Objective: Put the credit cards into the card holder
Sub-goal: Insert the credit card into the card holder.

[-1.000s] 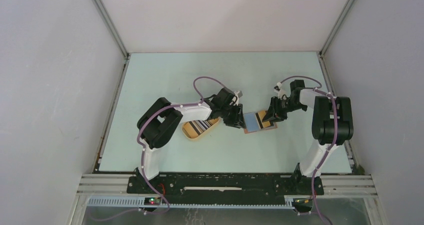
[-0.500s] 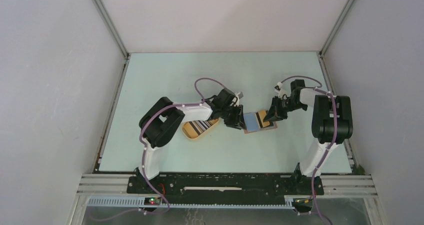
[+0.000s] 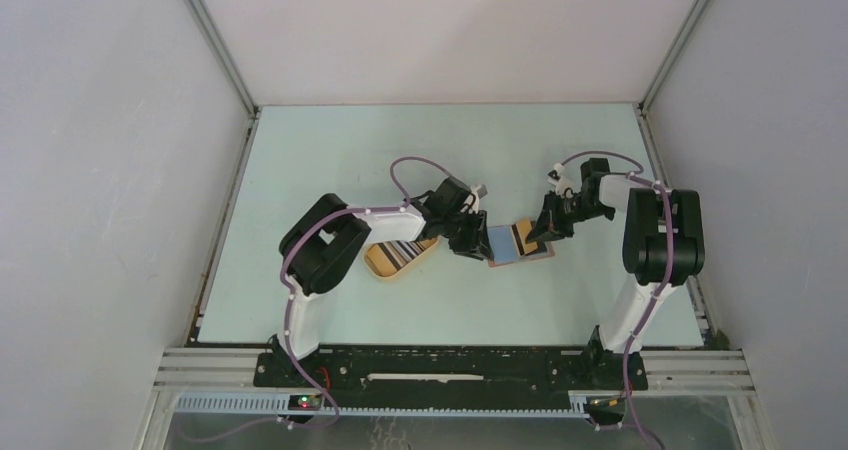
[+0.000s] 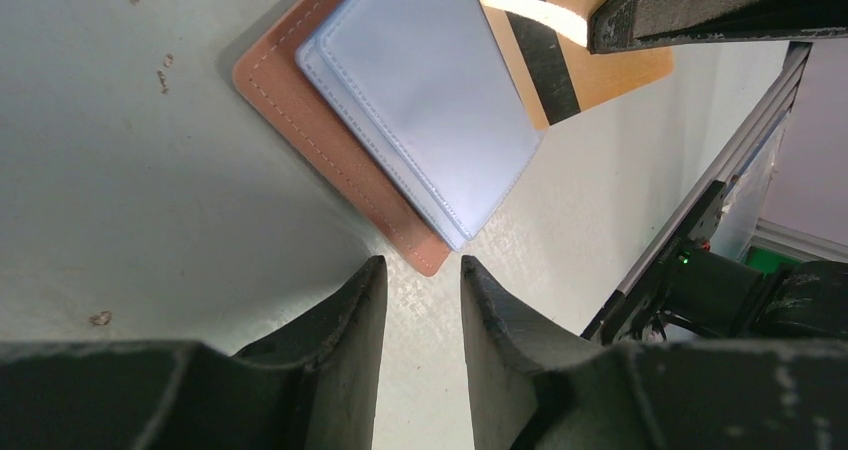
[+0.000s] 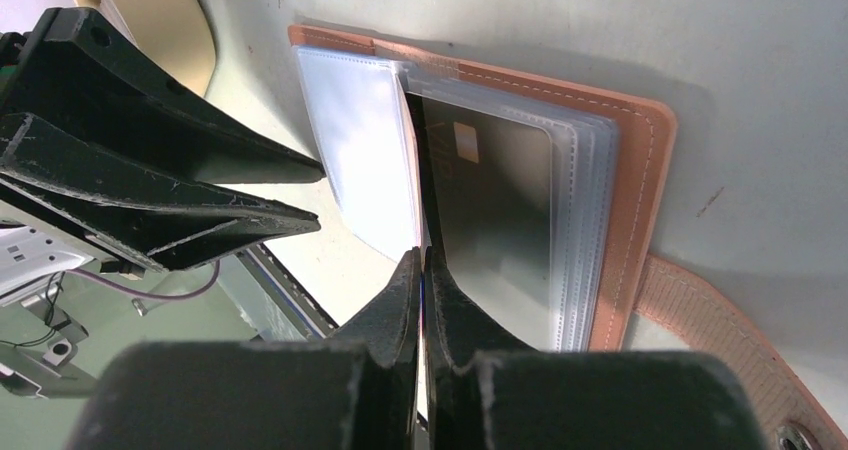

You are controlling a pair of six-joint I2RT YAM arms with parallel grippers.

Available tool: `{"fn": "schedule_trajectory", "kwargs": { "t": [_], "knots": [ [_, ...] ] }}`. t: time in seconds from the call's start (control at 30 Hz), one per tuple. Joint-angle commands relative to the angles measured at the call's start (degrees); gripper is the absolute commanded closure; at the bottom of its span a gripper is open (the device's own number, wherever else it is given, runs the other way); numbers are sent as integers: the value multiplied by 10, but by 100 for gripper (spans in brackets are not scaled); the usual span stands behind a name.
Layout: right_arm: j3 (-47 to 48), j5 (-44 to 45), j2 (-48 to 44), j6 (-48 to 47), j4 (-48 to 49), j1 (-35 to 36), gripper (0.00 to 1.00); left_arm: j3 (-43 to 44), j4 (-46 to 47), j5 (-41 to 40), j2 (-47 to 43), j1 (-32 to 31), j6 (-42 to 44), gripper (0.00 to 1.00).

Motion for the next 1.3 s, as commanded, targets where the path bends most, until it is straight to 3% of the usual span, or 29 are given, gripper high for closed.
{"fn": "schedule_trajectory", "kwargs": {
  "t": [0.0, 0.43, 1.27],
  "knots": [
    [17, 1, 11, -14, -15, 3, 95, 29, -15, -3, 17, -3, -1, 61],
    [32, -3, 25, -47, -61, 5, 100, 31, -21, -9, 15, -2, 3, 61],
    [91, -23, 68, -86, -113, 34, 98, 34, -29, -10, 19, -2, 6, 61]
  ]
}}
